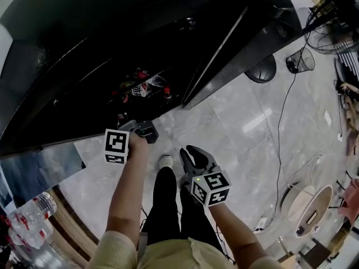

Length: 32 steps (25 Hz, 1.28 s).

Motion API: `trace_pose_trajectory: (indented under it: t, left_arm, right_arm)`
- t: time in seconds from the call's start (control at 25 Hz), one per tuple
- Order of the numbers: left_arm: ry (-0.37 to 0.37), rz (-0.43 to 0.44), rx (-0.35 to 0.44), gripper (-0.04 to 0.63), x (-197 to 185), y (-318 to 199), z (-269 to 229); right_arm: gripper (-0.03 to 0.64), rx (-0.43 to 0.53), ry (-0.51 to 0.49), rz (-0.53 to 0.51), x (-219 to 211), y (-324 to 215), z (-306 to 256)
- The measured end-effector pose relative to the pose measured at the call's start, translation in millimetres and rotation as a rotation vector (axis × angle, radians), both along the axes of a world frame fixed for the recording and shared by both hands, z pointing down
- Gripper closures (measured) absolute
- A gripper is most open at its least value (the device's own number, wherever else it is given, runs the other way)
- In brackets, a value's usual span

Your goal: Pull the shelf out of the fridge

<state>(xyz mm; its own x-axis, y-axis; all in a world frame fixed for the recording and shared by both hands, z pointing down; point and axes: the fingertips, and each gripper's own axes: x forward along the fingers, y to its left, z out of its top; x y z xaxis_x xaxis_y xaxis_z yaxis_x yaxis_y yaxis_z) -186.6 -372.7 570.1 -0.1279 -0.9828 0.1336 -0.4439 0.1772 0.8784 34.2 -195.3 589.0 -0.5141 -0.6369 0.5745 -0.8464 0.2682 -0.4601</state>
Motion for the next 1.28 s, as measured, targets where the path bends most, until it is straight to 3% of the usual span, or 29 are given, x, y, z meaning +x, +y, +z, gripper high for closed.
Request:
trace_pose_trajectory:
  t: [0.24,0.48,0.6,0.88,1.28]
  left_arm:
    - [0.069,-0.057,0.021,0.413,-9,-14,6]
    - [0.087,-0.111,0.032,0.414,-15,-23,7]
    - [0.074,-0.134,0.047,0.448,-16,-25,4]
    - [0.049,-0.149,0.05,0.52,-16,-28,-3]
    - [0.097,-0.137,0.047,0.532,-6,-11,-2]
  right_arm:
    - [0.526,-0.018,-0.001,-0.001,-1,2,7]
    - [0.529,-0.025,0.002,-0.005,0,1,10]
    - [0.531,-0.024,0.006,-0.005,3,3,10]
    - [0.535,-0.03,0.007,0.003,10,12,11]
    - [0.54,-0.019,-0.008,0.007,16,24,6]
